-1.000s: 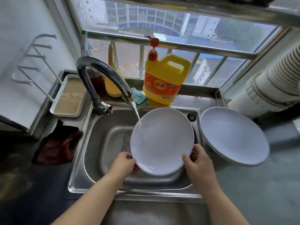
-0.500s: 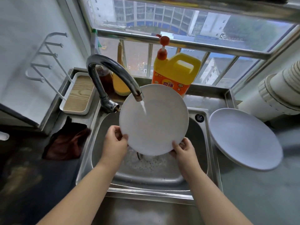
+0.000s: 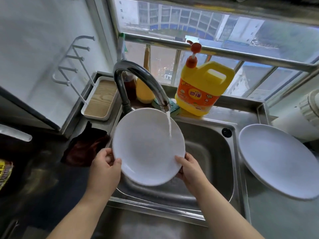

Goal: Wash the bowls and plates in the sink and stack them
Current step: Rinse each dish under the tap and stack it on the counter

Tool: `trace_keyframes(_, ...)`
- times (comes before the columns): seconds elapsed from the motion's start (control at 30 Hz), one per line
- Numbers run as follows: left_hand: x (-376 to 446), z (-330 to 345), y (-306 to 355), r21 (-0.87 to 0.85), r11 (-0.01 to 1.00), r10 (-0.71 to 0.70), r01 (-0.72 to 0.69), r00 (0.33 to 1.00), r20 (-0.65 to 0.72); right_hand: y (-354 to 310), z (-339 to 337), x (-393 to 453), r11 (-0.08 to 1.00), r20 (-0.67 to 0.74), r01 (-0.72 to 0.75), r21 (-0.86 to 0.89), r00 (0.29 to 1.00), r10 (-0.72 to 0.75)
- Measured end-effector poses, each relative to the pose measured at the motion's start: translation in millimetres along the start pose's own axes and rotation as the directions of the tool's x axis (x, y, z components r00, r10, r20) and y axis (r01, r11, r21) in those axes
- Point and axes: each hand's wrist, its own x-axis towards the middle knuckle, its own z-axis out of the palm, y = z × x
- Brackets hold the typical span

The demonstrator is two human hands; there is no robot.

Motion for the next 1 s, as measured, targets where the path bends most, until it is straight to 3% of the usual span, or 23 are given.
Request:
trace_keyframes(0.23,1.5,7.8,-9.7,-0.078,0.986,-0.135,0.146,0.981,0.136,-4.0,-26.3,-7.5,0.984,-0.042,-0.019,-0.178,0.999,0.011)
trace_keyframes(0.4,5.5,38.7,-21.2,-0.234,0.882,-0.344,0.409,0.898,0.275,0.3,-40.0,-23.5,0.998,-0.141,0.023,-0.061,0.989,-0.032)
trace_keyframes(0.5,-6.3,68.4,-22.1,-0.312,0.802,-0.382,0.51,0.838,0.39,10.9,-31.0,-30.6,0.993,-0.17,0.084,0.088,0.983,-0.068)
trace_keyframes(0.63,-22.5,97.3,-11.9,-0.451,0.721,-0.326,0.526,0.832,0.448,18.5,-13.3,-35.5,0.948,-0.137,0.139,0.285,0.985,-0.103)
trace_keyframes(0.73,-8.6,92.6,-8.7,-0.446,0.715,-0.359,0.538,0.83,0.426,10.0,-19.0,-38.6,0.976,-0.092,0.088,0.201,0.993,-0.071)
trace_keyframes(0.87,23.1,63.2,-8.6,-0.217,0.839,-0.352,0.499,0.801,0.483,-2.6,-43.9,-30.1,0.995,-0.154,0.007,0.1,0.988,0.009)
trace_keyframes(1.0,27.2,58.5,-11.8,-0.279,0.828,-0.341,0.486,0.833,0.436,0.3,-46.2,-25.4,0.997,-0.173,0.001,0.079,0.985,0.013)
